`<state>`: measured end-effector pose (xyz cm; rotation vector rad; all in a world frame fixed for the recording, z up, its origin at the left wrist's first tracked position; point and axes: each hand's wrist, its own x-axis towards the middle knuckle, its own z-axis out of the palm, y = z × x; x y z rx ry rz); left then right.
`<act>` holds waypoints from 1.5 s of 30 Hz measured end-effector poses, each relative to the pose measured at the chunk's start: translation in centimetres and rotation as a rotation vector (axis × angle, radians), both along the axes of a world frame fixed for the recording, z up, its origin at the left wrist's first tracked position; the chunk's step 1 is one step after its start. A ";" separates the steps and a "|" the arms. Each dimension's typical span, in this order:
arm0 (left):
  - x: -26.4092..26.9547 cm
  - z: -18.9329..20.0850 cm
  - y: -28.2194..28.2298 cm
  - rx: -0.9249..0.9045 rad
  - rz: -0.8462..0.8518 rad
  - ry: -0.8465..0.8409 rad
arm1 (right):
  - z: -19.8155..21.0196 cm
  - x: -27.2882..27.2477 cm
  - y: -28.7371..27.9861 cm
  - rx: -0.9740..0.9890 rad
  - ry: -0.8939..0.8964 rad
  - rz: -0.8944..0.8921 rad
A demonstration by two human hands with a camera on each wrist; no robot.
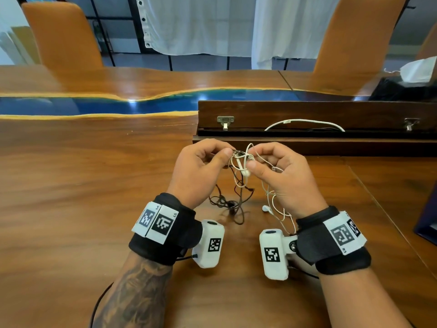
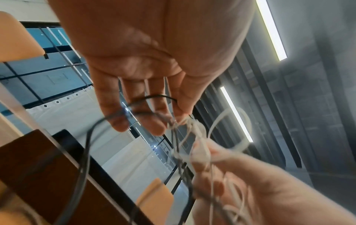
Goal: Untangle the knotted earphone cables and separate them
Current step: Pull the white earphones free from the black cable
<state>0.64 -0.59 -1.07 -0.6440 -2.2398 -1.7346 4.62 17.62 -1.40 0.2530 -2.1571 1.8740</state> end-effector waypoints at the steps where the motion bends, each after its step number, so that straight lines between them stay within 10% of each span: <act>1: 0.0 0.1 -0.1 0.030 -0.001 -0.001 | 0.0 -0.1 0.1 -0.006 -0.003 -0.018; 6: -0.9 0.4 -1.5 0.251 0.183 -0.060 | -0.1 -0.4 0.6 -0.039 0.014 -0.079; 10: -1.6 -0.1 -2.4 0.016 0.365 -0.063 | 0.1 -0.4 0.6 -0.157 -0.007 -0.076; 17: 0.4 0.5 -0.2 -0.149 -0.142 -0.108 | 0.1 -0.3 0.4 -0.251 -0.076 0.000; 25: -0.5 0.2 -1.7 -0.153 0.044 -0.022 | -0.1 -0.7 1.3 -0.215 -0.076 -0.178; 45: -1.6 1.4 -3.4 0.956 0.195 -0.163 | -2.9 -1.7 3.1 0.568 -0.295 -0.373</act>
